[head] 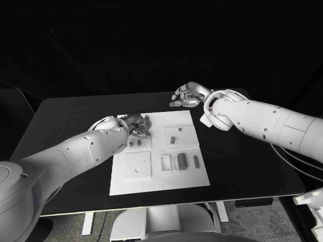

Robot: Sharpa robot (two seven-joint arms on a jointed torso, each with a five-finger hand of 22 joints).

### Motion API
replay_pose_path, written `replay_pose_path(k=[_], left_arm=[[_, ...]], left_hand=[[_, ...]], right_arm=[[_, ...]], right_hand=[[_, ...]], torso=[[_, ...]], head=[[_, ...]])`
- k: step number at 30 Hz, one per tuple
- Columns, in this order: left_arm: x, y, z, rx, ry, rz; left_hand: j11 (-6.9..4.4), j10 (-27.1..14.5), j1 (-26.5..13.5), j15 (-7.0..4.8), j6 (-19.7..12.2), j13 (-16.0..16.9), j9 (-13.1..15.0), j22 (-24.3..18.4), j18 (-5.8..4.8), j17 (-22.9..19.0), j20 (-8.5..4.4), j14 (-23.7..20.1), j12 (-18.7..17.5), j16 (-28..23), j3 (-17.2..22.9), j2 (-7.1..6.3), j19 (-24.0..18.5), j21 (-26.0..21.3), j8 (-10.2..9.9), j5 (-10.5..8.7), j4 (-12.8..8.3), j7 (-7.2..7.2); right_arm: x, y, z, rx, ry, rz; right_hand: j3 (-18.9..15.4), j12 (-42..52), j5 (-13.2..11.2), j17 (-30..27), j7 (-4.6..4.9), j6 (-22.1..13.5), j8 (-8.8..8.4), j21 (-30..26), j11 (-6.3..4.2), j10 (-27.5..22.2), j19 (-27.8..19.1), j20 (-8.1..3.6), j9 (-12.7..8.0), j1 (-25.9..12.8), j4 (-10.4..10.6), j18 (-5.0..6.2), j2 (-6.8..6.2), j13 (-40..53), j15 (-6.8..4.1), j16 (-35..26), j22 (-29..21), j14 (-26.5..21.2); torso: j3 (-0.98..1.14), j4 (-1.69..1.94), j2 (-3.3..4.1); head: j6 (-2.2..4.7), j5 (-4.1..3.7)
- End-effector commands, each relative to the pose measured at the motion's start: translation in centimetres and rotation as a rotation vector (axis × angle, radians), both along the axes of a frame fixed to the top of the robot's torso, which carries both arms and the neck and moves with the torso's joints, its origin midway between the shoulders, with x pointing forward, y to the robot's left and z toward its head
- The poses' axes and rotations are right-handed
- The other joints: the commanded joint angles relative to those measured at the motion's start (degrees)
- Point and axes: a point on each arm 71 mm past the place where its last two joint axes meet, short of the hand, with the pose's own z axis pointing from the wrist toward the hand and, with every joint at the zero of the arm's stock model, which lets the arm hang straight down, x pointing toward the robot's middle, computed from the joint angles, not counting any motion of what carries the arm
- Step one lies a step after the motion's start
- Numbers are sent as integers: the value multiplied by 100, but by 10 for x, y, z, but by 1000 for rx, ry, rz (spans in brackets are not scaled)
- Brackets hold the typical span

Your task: Assemble the parts on the task board

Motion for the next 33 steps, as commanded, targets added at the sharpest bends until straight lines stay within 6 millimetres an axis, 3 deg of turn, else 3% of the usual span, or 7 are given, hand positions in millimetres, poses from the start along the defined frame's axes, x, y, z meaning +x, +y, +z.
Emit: replay_pose_path(k=[1, 12, 33], left_arm=[[0, -3, 0, 2, -1, -13], [1, 0, -1, 1, -13, 8], [1, -4, -1, -9, -2, 15]], left_hand=[[-30, -30, -7, -25, -2, 9, -4, 8, 196, 360, -14, -27, 41, 26, -9, 19, 23, 49, -17, 17, -23, 14], [-38, -50, 53, -35, 62, 22, 5, 18, 211, 341, -18, -56, 77, 92, 48, 147, 16, 67, 18, 23, -31, 12], [-35, -60, 38, -35, 59, 25, 3, 20, 211, 334, -16, -68, 85, 110, 60, 182, 12, 71, 15, 19, -10, 6]], right_arm=[[0, 3, 2, 1, -6, 7], [0, 6, 5, 4, -11, 13], [0, 8, 7, 6, -15, 17]], right_hand=[[-31, 20, -15, -6, 13, 26, 29, 6, -21, 32, 22, -32, 9, -15, 3, -26, -62, -10, -6, 37, -8, 19], [-33, 21, -15, -6, 13, 24, 28, 7, -21, 32, 23, -32, 8, -16, 3, -26, -65, -11, -6, 37, -9, 20], [-35, 21, -14, -7, 13, 23, 26, 8, -22, 34, 25, -32, 8, -17, 4, -26, -68, -12, -7, 38, -9, 22]], torso=[[-1, -2, 5], [3, -8, 6], [-1, 8, -4]], head=[[-9, -12], [-22, -46], [-37, -99]])
